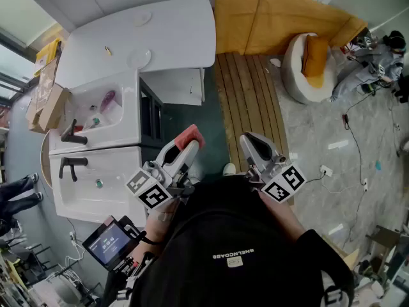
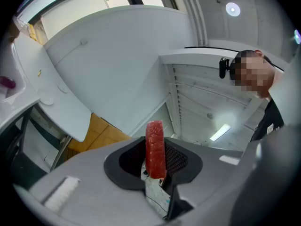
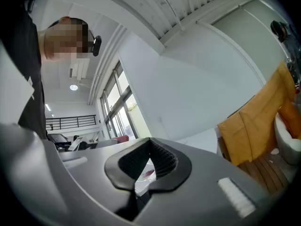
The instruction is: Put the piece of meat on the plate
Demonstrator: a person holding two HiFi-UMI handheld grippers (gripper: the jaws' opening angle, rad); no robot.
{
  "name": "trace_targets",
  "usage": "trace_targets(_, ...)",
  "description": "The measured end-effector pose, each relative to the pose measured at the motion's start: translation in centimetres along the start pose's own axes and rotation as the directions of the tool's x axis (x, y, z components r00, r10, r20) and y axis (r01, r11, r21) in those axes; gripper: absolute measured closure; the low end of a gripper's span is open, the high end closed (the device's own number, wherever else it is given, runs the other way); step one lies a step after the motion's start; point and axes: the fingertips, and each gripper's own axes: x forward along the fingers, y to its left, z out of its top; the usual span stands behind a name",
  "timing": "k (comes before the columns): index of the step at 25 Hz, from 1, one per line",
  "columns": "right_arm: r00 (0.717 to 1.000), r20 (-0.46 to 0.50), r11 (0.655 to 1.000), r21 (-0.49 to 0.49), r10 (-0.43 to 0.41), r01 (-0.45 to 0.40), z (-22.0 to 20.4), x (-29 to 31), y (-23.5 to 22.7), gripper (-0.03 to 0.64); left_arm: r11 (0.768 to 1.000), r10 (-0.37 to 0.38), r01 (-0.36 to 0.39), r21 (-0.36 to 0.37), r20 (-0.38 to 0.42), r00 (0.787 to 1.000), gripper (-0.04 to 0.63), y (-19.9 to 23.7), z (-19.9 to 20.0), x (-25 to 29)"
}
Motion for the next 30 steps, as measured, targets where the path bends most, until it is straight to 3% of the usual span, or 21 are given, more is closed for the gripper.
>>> trace_targets(13, 1.000, 0.009, 1.000, 0.026, 0.005, -0.005, 1.2, -0.6, -1.2, 0.612, 1.000, -0.014, 0.014, -0.018, -0.032, 0.999, 0.486, -0.6, -0.7, 2.0)
trace_targets(30, 0.998, 0.040, 0.998, 0.055, 0.039, -0.042, 3.6, -8.8, -7.7, 0.612, 1.000, -0.017, 0.016, -0.018, -0.095, 0.995, 0.486, -4.8, -8.9, 10.2)
